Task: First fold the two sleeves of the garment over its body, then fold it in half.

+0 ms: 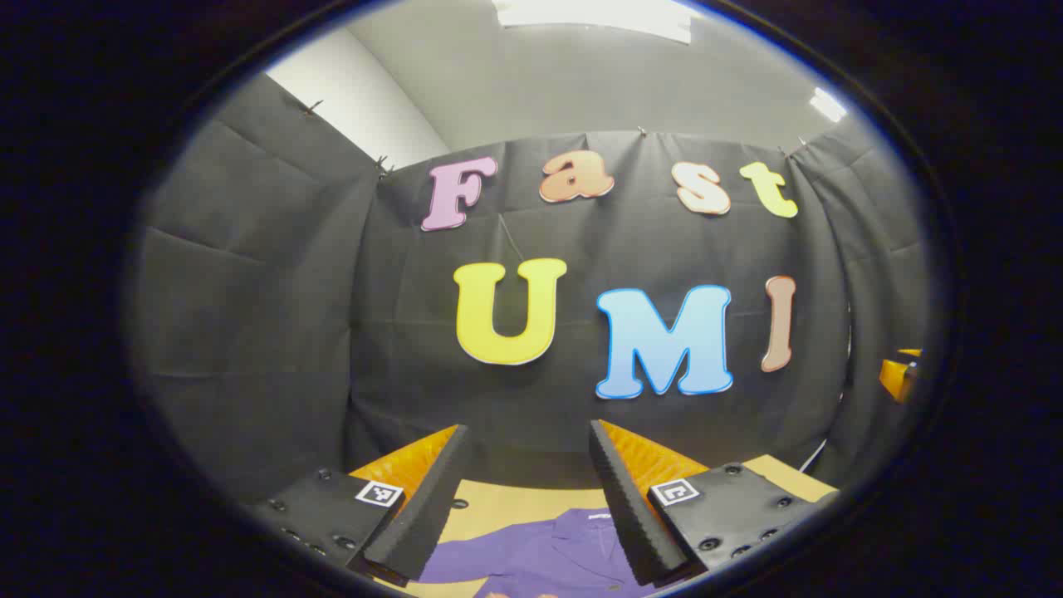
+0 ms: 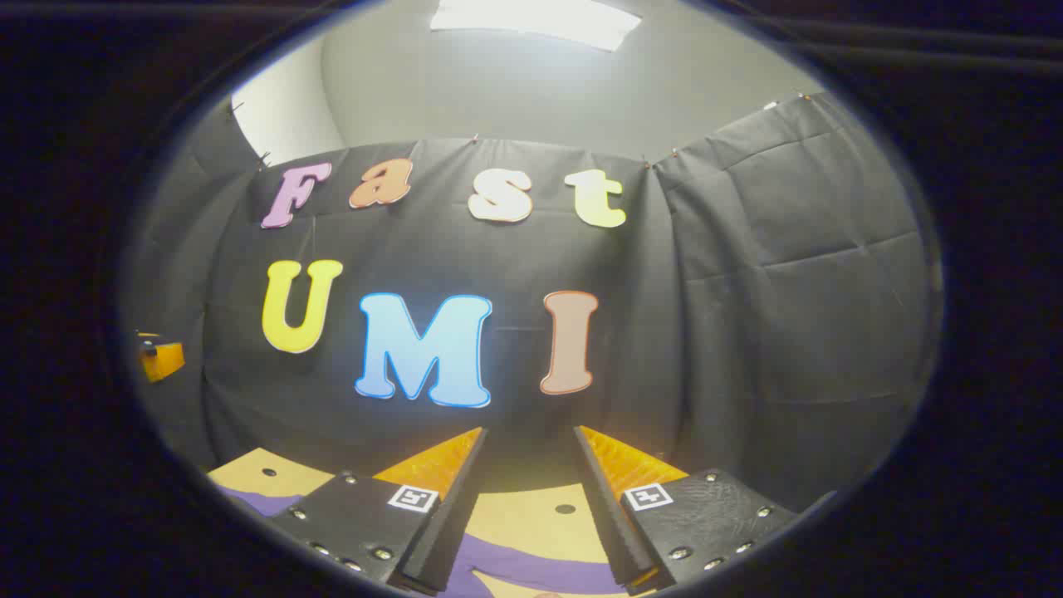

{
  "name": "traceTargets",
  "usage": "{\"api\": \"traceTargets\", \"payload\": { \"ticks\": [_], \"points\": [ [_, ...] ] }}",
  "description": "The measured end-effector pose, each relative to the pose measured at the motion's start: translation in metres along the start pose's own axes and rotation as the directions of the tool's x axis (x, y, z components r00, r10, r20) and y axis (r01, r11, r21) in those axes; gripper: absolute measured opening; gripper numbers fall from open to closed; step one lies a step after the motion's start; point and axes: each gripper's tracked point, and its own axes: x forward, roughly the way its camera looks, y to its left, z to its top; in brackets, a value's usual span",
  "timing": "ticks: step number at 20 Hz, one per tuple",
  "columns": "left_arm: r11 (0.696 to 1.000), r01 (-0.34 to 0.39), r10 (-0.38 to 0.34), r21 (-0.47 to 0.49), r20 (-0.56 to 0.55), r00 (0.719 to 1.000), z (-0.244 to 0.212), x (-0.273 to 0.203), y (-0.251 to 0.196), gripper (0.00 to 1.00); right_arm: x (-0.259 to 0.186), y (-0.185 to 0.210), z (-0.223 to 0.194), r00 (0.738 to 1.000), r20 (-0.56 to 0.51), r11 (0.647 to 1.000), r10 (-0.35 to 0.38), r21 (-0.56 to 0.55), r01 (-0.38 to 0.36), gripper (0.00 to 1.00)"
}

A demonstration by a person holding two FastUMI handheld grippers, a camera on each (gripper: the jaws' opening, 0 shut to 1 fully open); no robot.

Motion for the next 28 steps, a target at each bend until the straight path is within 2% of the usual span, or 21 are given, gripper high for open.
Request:
{"api": "traceTargets", "payload": {
  "ticks": [5,15,23,28],
  "points": [
    [0.999,-0.019,0.021,0.027,-0.085,0.996,-0.029,0.012,0.004,0.89,0.012,0.001,-0.011,0.999,-0.033,0.999,0.038,-0.003,-0.039,0.67],
    [0.997,0.052,-0.048,0.049,-0.079,0.996,-0.031,0.027,-0.024,0.89,0.024,0.017,-0.042,0.991,-0.102,0.995,0.086,-0.034,-0.09,0.67],
    [0.996,0.063,-0.058,0.067,-0.081,0.995,-0.035,0.025,-0.03,0.89,0.03,-0.009,-0.109,0.97,-0.24,0.999,0.047,0.01,-0.046,0.67],
    [0.995,0.073,-0.066,0.068,-0.099,0.993,-0.045,0.021,-0.035,0.89,0.034,-0.042,-0.178,0.932,-0.363,1.0,-0.014,0.014,0.021,0.68]
  ]
}}
